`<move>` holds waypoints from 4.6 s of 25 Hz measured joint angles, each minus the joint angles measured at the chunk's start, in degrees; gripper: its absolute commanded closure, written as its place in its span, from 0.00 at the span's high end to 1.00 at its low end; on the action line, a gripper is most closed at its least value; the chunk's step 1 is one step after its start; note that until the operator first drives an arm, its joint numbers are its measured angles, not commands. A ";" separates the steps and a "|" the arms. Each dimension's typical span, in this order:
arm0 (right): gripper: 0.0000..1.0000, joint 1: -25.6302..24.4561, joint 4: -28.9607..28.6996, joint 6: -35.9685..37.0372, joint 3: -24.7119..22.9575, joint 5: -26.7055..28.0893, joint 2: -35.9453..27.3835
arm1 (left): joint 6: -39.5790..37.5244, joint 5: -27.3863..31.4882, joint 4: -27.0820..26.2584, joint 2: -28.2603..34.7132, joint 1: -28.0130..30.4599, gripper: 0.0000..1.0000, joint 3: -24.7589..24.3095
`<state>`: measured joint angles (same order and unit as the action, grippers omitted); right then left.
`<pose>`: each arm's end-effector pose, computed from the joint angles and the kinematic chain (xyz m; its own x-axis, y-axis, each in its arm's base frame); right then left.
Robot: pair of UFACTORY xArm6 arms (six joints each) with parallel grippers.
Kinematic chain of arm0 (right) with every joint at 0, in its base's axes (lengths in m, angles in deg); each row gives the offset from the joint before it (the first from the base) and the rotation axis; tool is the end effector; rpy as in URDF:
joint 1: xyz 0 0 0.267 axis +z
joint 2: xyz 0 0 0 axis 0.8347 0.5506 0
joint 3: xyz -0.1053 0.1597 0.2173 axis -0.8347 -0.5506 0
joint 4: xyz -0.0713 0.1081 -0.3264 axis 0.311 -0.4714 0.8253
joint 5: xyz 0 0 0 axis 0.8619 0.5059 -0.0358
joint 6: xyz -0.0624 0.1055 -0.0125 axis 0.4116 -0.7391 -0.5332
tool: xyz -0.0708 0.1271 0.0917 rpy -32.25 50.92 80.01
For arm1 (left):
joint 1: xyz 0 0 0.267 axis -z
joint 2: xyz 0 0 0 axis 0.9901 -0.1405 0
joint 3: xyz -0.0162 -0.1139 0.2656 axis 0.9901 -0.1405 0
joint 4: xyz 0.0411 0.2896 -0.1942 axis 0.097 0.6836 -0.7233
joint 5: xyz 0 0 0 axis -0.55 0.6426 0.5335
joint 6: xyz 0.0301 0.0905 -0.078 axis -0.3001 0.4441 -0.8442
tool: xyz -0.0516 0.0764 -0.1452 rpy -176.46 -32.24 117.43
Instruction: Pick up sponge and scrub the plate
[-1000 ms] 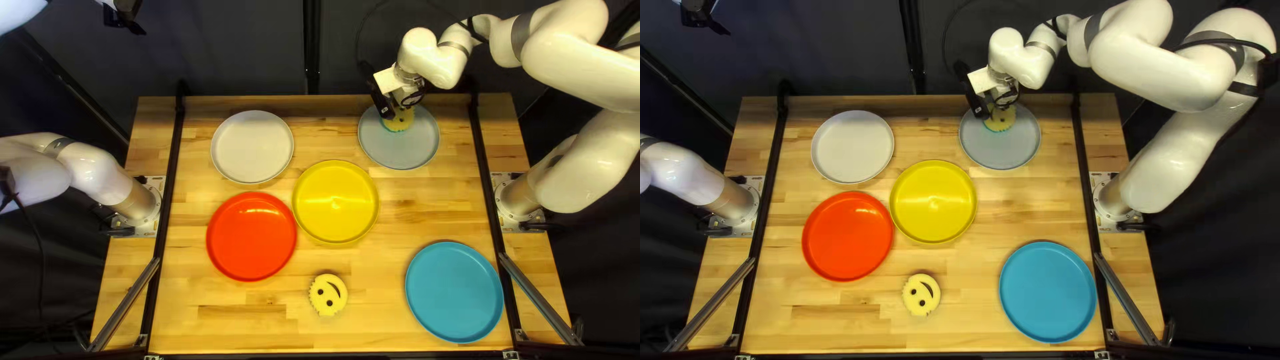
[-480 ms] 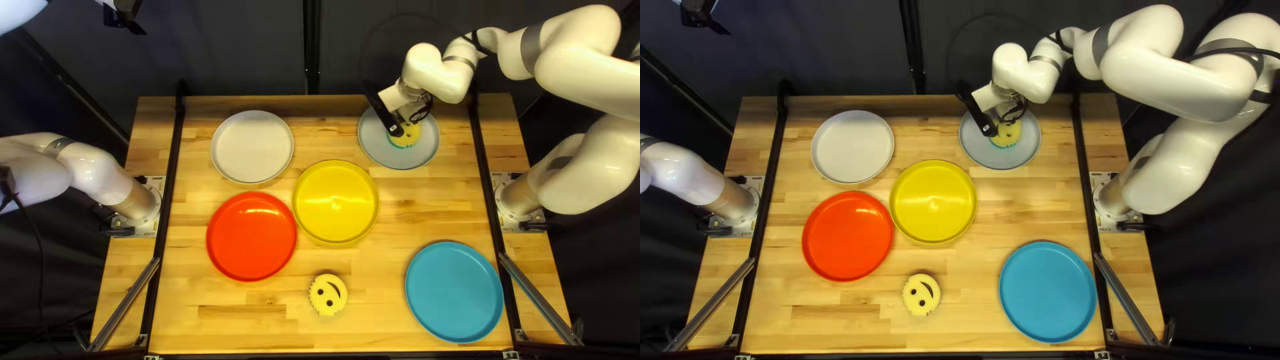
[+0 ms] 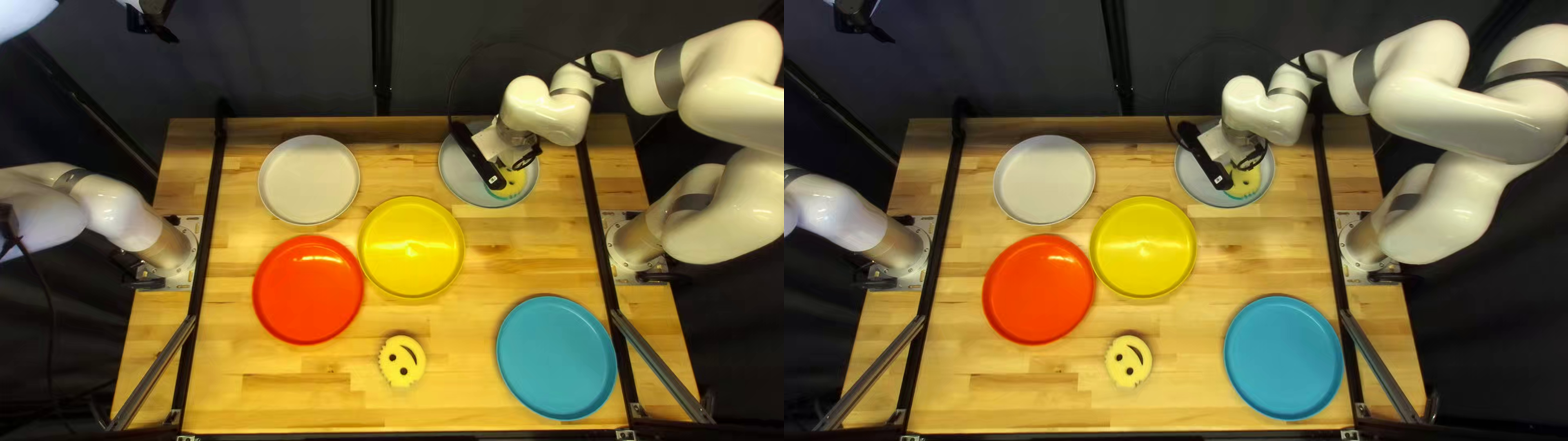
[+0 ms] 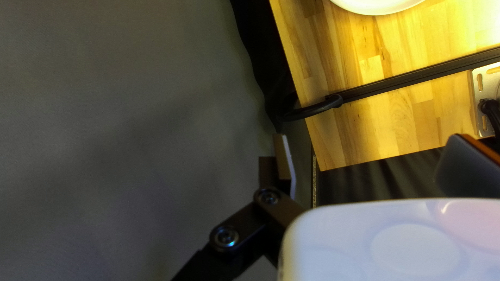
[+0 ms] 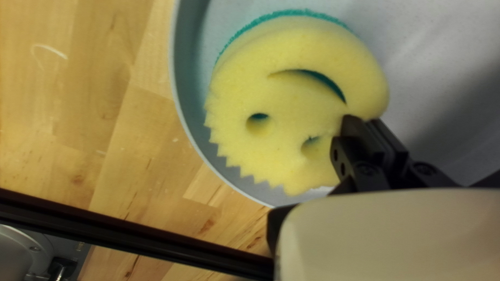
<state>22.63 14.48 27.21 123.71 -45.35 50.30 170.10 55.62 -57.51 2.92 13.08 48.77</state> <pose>0.3035 -0.2329 0.0639 0.8805 0.4539 -0.1367 0.4600 -0.8878 0.0152 0.1500 0.3015 0.3901 0.9144 -0.3879 0.1155 -0.3593 -0.9094 -0.2097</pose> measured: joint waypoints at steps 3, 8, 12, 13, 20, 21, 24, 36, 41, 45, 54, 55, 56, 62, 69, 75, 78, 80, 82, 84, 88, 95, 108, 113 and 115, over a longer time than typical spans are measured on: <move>0.00 -1.14 -1.72 1.51 3.76 2.73 1.69 | 0.00 0.00 0.00 0.00 0.00 1.00 0.00; 0.00 0.78 -4.14 2.13 6.02 6.54 1.19 | 0.00 0.00 0.00 0.00 0.00 1.00 0.00; 0.00 4.01 -6.71 1.65 7.35 10.42 0.46 | 0.00 0.00 0.00 0.00 0.00 1.00 0.00; 0.00 4.89 -7.43 1.61 7.49 11.23 0.13 | 0.00 0.00 0.00 0.00 0.00 1.00 0.00; 0.00 14.06 -10.53 -1.10 3.71 13.27 -6.83 | 0.00 0.00 0.00 0.00 0.00 1.00 0.00; 0.00 15.41 -10.76 -1.76 2.91 13.23 -7.83 | 0.00 0.00 0.00 0.00 0.00 1.00 0.00; 0.00 19.46 -11.41 -4.00 1.18 12.85 -9.53 | 0.00 0.00 0.00 0.00 0.00 1.00 0.00; 0.00 31.99 -15.80 -9.66 0.40 14.73 -13.43 | 0.00 0.00 0.00 0.00 0.00 1.00 0.00; 0.00 32.00 -15.81 -9.67 0.41 14.74 -13.44 | 0.00 0.00 0.00 0.00 0.00 1.00 0.00; 0.00 32.00 -15.81 -9.67 0.41 14.74 -13.44 | 0.00 0.00 0.00 0.00 0.00 1.00 0.00; 0.00 40.26 -14.54 -20.18 1.11 15.24 -13.82 | 0.00 0.00 0.00 0.00 0.00 1.00 0.00; 0.00 41.64 -14.52 -21.55 1.60 15.33 -13.37 | 0.00 0.00 0.00 0.00 0.00 1.00 0.00; 0.00 42.92 -14.53 -22.69 2.04 15.39 -12.88 | 0.00 0.00 0.00 0.00 0.00 1.00 0.00; 0.00 51.11 -14.65 -27.48 4.95 14.99 -8.92 | 0.00 0.00 0.00 0.00 0.00 1.00 0.00; 0.00 60.92 -13.39 -34.33 6.18 12.38 -5.32 | 0.00 0.00 0.00 0.00 0.00 1.00 0.00; 0.00 66.48 -11.52 -40.42 3.56 9.86 -5.82 | 0.00 0.00 0.00 0.00 0.00 1.00 0.00; 0.00 67.11 -10.65 -40.93 0.97 8.15 -7.50 | 0.00 0.00 0.00 0.00 0.00 1.00 0.00; 0.00 67.16 -10.31 -40.79 0.21 7.61 -8.10 | 0.00 0.00 0.00 0.00 0.00 1.00 0.00; 0.00 67.16 -10.26 -40.76 0.13 7.53 -8.15 | 0.00 0.00 0.00 0.00 0.00 1.00 0.00; 0.00 67.19 -10.19 -40.77 0.09 7.51 -8.18 | 0.00 0.00 0.00 0.00 0.00 1.00 0.00; 0.00 65.86 -9.48 -38.99 1.29 7.45 -6.43 | 0.00 0.00 0.00 0.00 0.00 1.00 0.00; 0.00 67.39 -8.40 -40.52 1.32 3.10 -1.88 | 0.00 0.00 0.00 0.00 0.00 1.00 0.00; 0.00 72.50 -9.24 -45.33 0.35 1.64 -0.48 | 0.00 0.00 0.00 0.00 0.00 1.00 0.00; 0.00 75.07 -9.84 -46.73 0.56 1.82 0.41 | 0.00 0.00 0.00 0.00 0.00 1.00 0.00; 0.00 76.09 -10.18 -47.23 0.57 1.84 0.69 | 0.00 0.00 0.00 0.00 0.00 1.00 0.00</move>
<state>98.72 4.31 -20.02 124.27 -43.51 50.99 170.10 55.62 -57.51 2.92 13.08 48.77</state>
